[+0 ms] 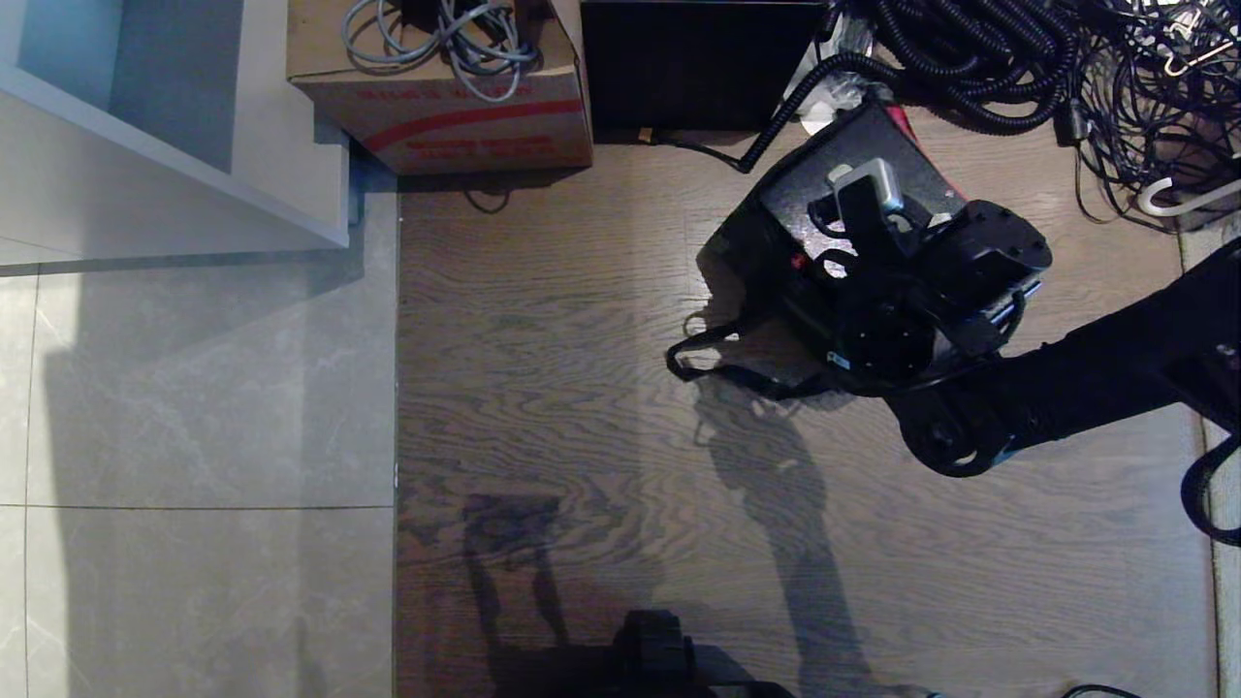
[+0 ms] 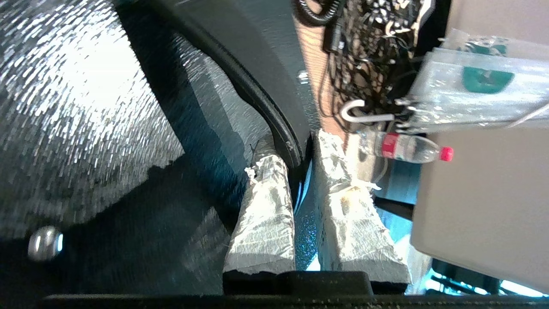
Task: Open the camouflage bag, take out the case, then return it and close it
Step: Lift the black box
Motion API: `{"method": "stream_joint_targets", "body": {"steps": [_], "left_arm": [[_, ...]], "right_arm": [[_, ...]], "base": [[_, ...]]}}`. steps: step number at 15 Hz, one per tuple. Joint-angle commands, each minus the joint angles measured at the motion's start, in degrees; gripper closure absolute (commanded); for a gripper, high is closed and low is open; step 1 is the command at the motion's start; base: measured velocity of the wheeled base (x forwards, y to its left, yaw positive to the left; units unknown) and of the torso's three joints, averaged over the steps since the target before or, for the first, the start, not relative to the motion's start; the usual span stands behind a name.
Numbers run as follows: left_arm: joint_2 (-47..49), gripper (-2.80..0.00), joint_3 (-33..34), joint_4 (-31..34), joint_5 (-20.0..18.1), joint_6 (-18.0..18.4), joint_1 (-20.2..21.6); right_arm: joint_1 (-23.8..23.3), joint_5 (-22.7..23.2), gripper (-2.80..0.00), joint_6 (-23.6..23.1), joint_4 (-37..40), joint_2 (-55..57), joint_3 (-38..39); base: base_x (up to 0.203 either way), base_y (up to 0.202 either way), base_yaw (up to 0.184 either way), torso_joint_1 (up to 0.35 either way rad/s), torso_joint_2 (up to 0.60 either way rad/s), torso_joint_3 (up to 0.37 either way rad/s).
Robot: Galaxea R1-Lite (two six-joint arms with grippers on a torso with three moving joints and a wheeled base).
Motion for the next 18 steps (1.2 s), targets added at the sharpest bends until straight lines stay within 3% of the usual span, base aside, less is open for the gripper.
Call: {"method": "stream_joint_targets", "body": {"steps": [1, 11, 18], "left_arm": [[0.0, 0.0, 0.0, 0.0, 0.0, 0.0, 0.0], [0.0, 0.0, 0.0, 0.0, 0.0, 0.0, 0.0], [0.0, 0.0, 0.0, 0.0, 0.0, 0.0, 0.0]], "right_arm": [[0.7, -0.2, 0.0, -0.4, -0.7, -5.2, 2.0], [1.8, -0.6, 0.0, 0.7, -0.7, -7.4, 7.7], [1.4, -0.6, 0.0, 8.5, -0.7, 1.6, 8.6]], "base": [[0.0, 0.0, 0.0, 0.0, 0.0, 0.0], [0.0, 0.0, 0.0, 0.0, 0.0, 0.0], [0.0, 0.0, 0.0, 0.001, -0.01, 0.004]]}}
